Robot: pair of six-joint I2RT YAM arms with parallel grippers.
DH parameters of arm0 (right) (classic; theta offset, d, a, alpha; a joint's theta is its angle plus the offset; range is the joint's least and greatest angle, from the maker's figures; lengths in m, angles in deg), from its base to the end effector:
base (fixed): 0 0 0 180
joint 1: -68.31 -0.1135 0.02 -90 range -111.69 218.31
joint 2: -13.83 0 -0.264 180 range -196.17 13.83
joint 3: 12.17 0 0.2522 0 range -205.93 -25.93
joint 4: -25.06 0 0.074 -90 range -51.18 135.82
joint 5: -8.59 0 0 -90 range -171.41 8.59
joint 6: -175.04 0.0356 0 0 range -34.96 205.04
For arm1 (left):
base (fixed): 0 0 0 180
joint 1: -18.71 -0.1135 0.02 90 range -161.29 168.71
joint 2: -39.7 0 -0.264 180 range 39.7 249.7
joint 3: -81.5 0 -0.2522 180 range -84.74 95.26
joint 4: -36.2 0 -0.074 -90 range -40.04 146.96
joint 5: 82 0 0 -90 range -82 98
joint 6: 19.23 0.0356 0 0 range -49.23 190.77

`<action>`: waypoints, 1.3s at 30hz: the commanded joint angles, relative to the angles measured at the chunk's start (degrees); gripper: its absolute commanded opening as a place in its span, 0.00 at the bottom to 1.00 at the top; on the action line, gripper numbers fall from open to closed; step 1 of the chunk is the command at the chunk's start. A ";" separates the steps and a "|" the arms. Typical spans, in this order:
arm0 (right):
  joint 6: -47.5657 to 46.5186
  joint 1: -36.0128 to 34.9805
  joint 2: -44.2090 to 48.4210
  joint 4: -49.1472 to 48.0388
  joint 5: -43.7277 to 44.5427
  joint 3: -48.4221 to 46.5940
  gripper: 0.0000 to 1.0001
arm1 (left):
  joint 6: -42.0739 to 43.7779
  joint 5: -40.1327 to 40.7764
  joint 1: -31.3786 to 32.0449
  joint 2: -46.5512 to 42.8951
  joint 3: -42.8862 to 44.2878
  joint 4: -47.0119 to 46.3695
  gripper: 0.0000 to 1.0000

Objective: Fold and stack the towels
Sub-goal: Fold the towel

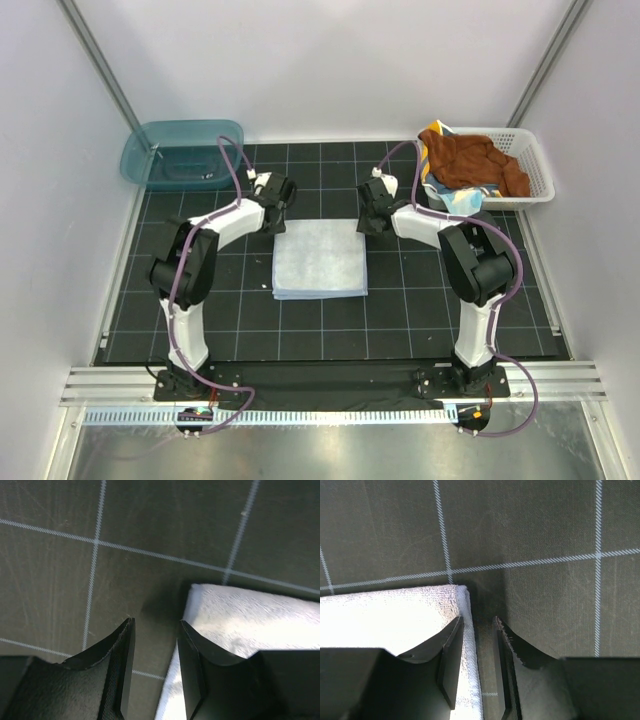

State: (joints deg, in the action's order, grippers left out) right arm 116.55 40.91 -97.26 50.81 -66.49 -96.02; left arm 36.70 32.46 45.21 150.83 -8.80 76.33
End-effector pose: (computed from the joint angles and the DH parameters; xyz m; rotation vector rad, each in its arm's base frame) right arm 0.3633 0.1780 0.1578 0.1955 2.4484 0.1241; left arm 0.3651 -0.1656 0.1740 -0.3022 2.4867 0.1485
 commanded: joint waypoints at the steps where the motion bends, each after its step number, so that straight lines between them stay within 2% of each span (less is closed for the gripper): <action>1: -1.45 0.24 -0.88 -1.62 -0.24 -0.49 0.37 | 2.33 -0.55 -1.27 1.54 2.37 0.27 0.43; 8: -2.15 0.33 -0.97 -3.55 -1.64 0.30 0.39 | 2.69 -2.84 -2.86 2.08 1.40 -1.41 0.44; 15: -2.85 0.59 0.17 -3.38 -2.09 -0.23 0.41 | 2.42 -1.01 -3.03 -4.95 -0.53 -0.01 0.45; 21: -3.03 1.12 0.70 -3.38 -2.52 -0.58 0.41 | 3.56 -0.91 -3.56 -8.83 0.17 0.70 0.52; 26: -2.94 1.38 0.17 -3.73 -3.31 -0.93 0.41 | 6.20 -5.39 -3.47 -7.42 2.28 -0.79 0.59; 39: -4.35 1.65 -3.26 -2.58 -5.86 -3.92 0.42 | 8.75 -7.33 -3.65 2.24 7.99 0.79 0.62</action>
State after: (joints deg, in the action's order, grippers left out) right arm 113.14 42.24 -99.49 48.45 -71.43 -98.57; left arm 44.13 25.75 41.89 151.86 -2.98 76.70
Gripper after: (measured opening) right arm 0.414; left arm 0.617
